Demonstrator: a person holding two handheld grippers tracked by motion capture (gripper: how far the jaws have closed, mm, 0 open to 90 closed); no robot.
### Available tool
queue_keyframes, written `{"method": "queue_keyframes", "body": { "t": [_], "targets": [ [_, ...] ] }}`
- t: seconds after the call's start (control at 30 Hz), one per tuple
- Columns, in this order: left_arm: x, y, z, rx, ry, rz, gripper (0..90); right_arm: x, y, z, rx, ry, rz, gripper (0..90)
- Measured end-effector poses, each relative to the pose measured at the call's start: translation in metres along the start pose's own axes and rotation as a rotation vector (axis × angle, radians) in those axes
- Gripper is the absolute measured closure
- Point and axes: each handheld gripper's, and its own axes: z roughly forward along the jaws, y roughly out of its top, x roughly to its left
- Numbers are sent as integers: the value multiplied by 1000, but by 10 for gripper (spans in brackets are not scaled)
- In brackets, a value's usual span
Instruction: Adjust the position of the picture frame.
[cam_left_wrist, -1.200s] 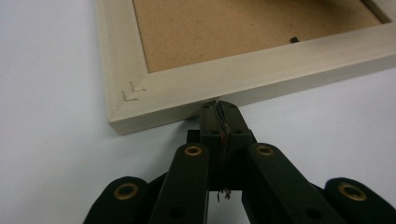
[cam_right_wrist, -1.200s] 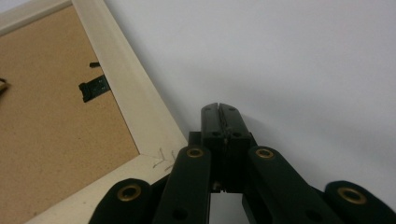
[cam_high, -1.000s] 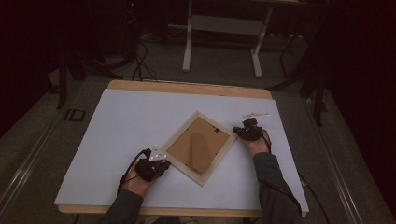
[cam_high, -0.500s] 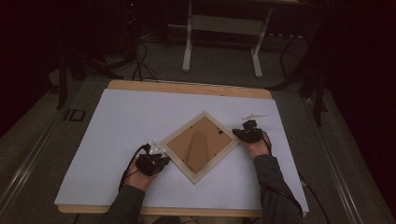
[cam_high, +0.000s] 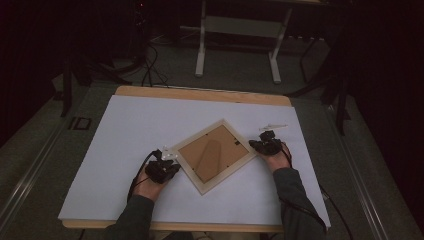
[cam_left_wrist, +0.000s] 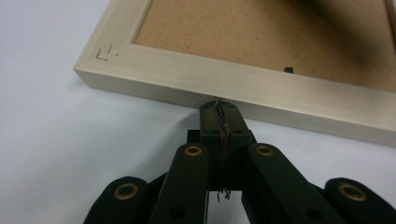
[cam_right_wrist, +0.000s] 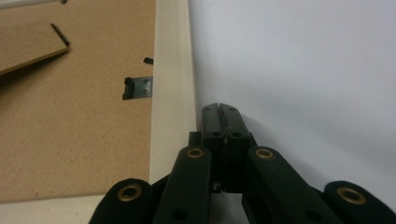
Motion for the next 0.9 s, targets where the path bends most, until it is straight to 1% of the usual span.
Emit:
{"method": "queue_keyframes", "body": {
  "t": [0.07,0.17,0.2,0.33,0.37,0.4,0.43,0.57,0.7,0.73,0.77,0.9],
  "targets": [
    [3,0,1,-4,-7,-16,900,0,-1,-1,-1,3,-3,900],
    [6,1,1,-3,-4,-35,900,2,-3,-3,3,4,-14,900],
    [7,2,2,0,-3,-36,900,2,-3,-4,6,3,-19,900],
    [12,9,4,22,28,-19,900,5,-6,-6,5,4,-30,900],
    [14,9,4,23,29,-22,900,6,-7,-7,6,6,-33,900],
    [16,10,6,16,26,-39,900,7,-8,-7,6,6,-34,900],
    [18,10,6,16,24,-39,900,7,-9,-8,5,8,-36,900],
    [24,14,8,22,41,-44,900,9,-13,-10,-4,18,-34,900],
    [32,16,11,17,41,-70,900,12,-15,-12,-5,21,-37,900],
    [35,16,12,7,34,-89,900,13,-16,-12,-6,24,-38,900],
    [36,16,12,3,29,-97,900,14,-17,-13,-7,25,-38,900],
    [41,17,13,-8,26,-117,900,16,-19,-14,-11,32,-34,900]
  ]
}}
